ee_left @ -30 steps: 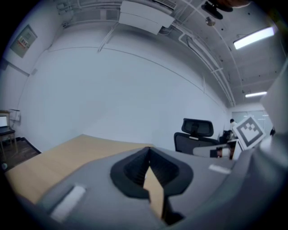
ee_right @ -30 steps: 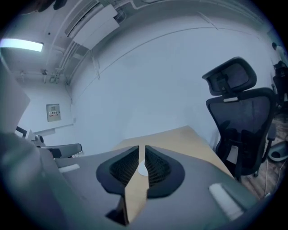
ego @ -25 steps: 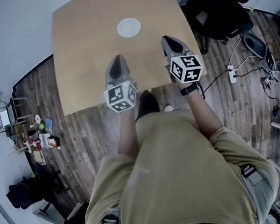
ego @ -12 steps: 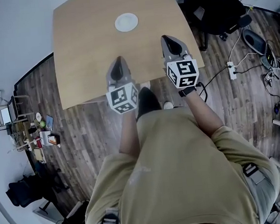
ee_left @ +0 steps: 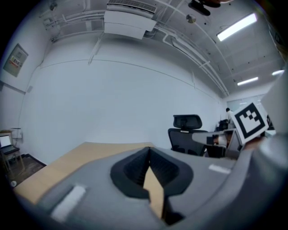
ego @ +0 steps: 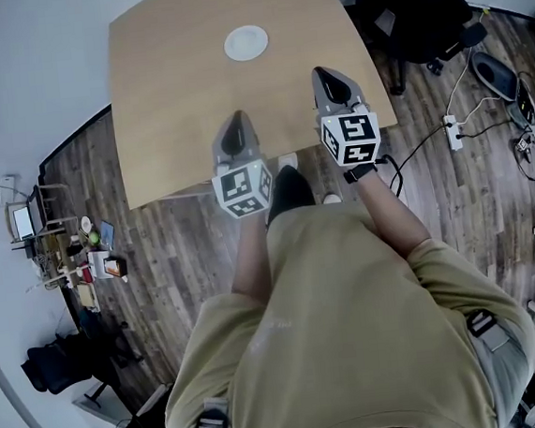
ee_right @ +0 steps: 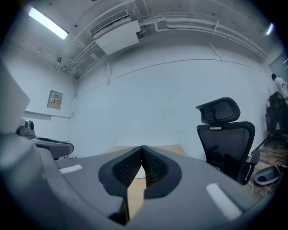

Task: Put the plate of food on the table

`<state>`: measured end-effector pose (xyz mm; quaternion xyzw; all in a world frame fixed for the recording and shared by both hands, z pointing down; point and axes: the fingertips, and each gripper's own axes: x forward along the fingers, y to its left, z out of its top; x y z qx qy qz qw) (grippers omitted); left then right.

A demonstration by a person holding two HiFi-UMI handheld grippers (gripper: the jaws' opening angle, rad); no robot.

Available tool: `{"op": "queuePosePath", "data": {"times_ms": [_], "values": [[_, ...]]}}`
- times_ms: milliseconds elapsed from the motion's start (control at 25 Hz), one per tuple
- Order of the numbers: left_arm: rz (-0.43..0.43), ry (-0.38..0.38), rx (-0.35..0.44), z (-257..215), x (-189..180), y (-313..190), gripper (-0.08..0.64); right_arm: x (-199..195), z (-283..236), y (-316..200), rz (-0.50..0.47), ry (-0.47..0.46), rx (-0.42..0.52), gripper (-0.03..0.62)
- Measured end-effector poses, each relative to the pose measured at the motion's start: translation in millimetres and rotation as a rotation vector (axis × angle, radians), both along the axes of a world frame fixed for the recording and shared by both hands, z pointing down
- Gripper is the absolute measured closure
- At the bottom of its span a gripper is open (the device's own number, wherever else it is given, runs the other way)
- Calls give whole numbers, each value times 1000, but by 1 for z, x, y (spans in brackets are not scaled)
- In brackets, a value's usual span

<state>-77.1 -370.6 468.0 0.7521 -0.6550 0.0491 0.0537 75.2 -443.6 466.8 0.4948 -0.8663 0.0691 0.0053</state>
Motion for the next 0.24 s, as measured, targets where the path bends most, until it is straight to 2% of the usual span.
{"op": "queuePosePath", "data": {"times_ms": [240], "values": [[4,-16,-89,39,5,-5,561,-6,34,-10,-36,74,-50,586]]}}
